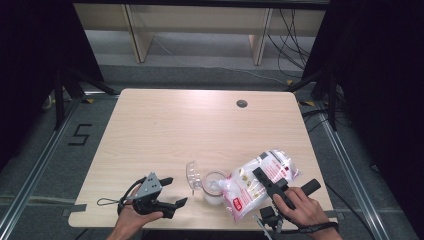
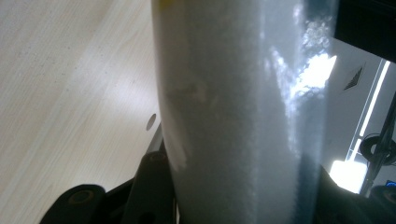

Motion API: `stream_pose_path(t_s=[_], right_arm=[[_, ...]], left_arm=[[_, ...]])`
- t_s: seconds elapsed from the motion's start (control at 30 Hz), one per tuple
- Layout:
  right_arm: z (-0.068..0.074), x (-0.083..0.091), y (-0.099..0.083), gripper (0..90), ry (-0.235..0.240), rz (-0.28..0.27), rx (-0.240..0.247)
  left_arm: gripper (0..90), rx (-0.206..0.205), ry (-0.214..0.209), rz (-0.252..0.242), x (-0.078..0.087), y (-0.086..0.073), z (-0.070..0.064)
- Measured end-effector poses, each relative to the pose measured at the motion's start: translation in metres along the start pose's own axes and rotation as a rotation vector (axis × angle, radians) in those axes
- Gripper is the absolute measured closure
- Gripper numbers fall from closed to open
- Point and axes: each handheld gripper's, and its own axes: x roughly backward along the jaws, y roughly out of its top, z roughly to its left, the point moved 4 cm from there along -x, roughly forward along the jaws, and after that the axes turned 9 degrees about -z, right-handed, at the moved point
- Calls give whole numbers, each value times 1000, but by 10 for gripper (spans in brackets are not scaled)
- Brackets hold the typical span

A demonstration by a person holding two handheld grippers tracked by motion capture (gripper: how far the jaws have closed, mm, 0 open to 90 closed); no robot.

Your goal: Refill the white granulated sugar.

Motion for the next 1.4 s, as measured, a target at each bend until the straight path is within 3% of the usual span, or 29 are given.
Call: stream_pose_path(t_s=[0.5, 0.6, 0.7, 1.03, 1.3, 1.33, 1.4], right_arm=[[-1, 0, 0, 684, 0, 0, 1], [-2, 0, -1, 685, 0, -4, 15], [0, 1, 0, 685, 0, 4, 1], [-2, 1, -1, 686, 1, 3, 20], [-2, 2, -2, 686, 1, 11, 7], [-1, 2, -1, 686, 0, 13, 8], [-2, 2, -1, 686, -1, 10, 7]], left_arm=[[162, 17, 3, -1, 0, 0, -1], [162, -7, -4, 0, 0, 0, 0], [161, -6, -4, 0, 0, 0, 0], [162, -14, -2, 4, 0, 0, 0], [162, -10, -5, 1, 0, 0, 0], [162, 21, 6, 0, -1, -1, -2], [162, 20, 4, 1, -1, -1, -1]])
